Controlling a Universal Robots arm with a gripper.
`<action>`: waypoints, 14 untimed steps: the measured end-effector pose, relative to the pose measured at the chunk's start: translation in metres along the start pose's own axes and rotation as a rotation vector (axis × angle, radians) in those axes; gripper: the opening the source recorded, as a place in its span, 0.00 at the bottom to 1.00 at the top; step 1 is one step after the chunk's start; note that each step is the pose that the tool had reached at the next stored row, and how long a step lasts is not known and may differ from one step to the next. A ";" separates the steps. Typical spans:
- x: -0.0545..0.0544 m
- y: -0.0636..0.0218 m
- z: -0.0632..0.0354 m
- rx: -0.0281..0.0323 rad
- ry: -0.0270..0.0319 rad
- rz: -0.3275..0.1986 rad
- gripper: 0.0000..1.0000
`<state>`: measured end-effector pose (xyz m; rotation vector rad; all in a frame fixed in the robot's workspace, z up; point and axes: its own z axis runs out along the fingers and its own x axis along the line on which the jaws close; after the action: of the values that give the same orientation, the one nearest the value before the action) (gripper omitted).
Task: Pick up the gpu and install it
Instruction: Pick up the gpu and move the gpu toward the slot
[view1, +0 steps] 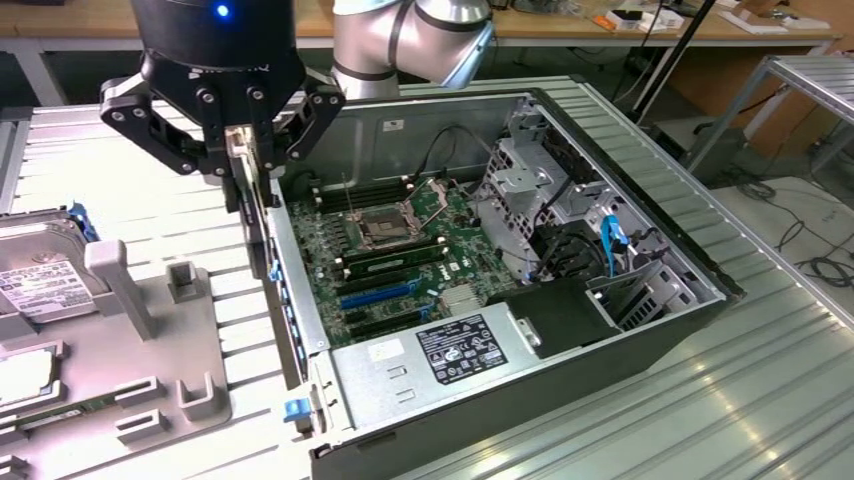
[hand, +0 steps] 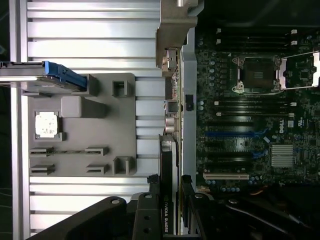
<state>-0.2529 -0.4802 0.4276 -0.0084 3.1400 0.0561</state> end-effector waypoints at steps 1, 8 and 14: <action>-0.001 0.0000 0.0000 0.0000 0.0001 0.000 0.27; -0.009 -0.0001 0.0000 -0.0001 0.0012 0.000 0.27; -0.015 -0.0001 0.0001 -0.0001 0.0020 0.000 0.27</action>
<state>-0.2376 -0.4802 0.4275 -0.0084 3.1420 0.0563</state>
